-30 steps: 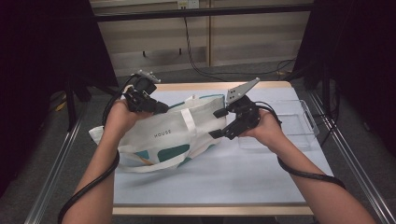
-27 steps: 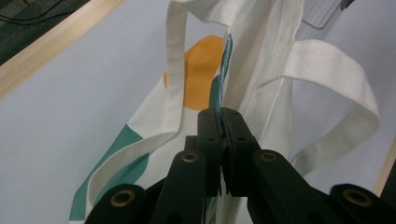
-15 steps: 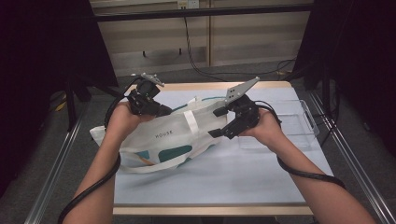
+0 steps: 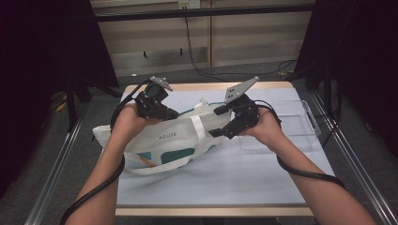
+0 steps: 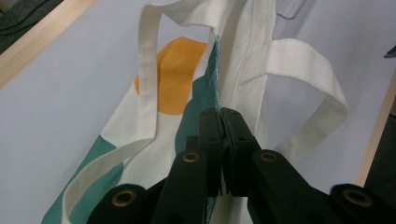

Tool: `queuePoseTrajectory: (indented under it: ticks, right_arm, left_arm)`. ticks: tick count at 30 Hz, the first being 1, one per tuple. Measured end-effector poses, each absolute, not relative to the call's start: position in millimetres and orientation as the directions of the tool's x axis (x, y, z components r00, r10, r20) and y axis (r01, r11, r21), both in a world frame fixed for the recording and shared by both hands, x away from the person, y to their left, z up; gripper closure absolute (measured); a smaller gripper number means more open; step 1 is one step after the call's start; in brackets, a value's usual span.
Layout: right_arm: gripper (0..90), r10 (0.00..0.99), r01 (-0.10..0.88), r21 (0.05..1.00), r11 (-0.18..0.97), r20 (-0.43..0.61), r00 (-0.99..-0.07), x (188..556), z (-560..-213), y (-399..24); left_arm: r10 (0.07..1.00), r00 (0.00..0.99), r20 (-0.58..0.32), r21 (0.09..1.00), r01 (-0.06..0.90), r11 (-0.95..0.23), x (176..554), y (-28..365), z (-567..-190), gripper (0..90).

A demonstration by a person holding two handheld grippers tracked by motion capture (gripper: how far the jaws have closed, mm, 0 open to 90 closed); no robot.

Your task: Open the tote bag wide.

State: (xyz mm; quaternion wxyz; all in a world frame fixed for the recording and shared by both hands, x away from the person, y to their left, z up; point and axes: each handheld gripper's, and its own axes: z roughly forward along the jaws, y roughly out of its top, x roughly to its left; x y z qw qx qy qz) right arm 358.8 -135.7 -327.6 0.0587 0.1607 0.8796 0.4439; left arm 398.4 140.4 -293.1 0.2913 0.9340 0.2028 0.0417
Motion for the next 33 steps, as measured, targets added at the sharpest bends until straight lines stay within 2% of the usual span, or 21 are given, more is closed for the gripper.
queuePoseTrajectory:
  ticks: [2, 3, 12, 21, 26, 29, 31, 32, 33]
  right_arm:
    - [15.1, 0.337, 0.225, 0.803, 0.552, 0.032, -0.941, 359.6, -327.7, -136.5]
    - [15.1, 0.338, 0.227, 0.804, 0.550, 0.035, -0.940, 359.9, -327.6, -136.6]
    - [15.2, 0.338, 0.226, 0.801, 0.555, 0.031, -0.941, 365.7, -333.3, -134.7]
    - [22.0, 0.315, 0.207, 0.801, 0.562, 0.025, -0.949, 370.5, -340.9, -130.1]
    - [37.2, 0.297, 0.194, 0.785, 0.588, 0.014, -0.955, 369.5, -345.5, -127.5]
    - [53.0, 0.302, 0.204, 0.768, 0.607, 0.014, -0.953, 368.9, -348.7, -127.2]
    - [68.6, 0.304, 0.214, 0.764, 0.609, 0.025, -0.952, 368.8, -350.5, -128.3]
    - [73.3, 0.293, 0.205, 0.759, 0.618, 0.019, -0.956, 368.4, -351.5, -128.9]
    - [76.8, 0.295, 0.203, 0.754, 0.624, 0.013, -0.955, 367.1, -352.3, -129.2]
  left_arm:
    - [0.421, 0.905, -0.058, 0.576, 0.375, -0.726, 396.5, 137.1, -294.9, 87.6]
    - [0.397, 0.916, -0.049, 0.561, 0.355, -0.748, 398.2, 137.4, -294.0, 87.6]
    - [0.384, 0.922, -0.056, 0.552, 0.349, -0.758, 400.0, 134.3, -294.5, 87.5]
    - [0.390, 0.919, -0.065, 0.553, 0.358, -0.752, 402.0, 137.0, -294.3, 87.5]
    - [0.403, 0.913, -0.061, 0.558, 0.366, -0.745, 403.5, 139.5, -294.4, 87.5]
    - [0.415, 0.908, -0.056, 0.561, 0.372, -0.739, 405.4, 140.7, -293.7, 87.6]
    - [0.424, 0.904, -0.053, 0.560, 0.379, -0.736, 406.4, 141.6, -293.0, 87.6]
    - [0.456, 0.887, -0.072, 0.582, 0.409, -0.703, 404.8, 140.2, -294.3, 87.6]
    - [0.431, 0.901, -0.052, 0.558, 0.384, -0.736, 407.1, 142.2, -292.3, 87.6]
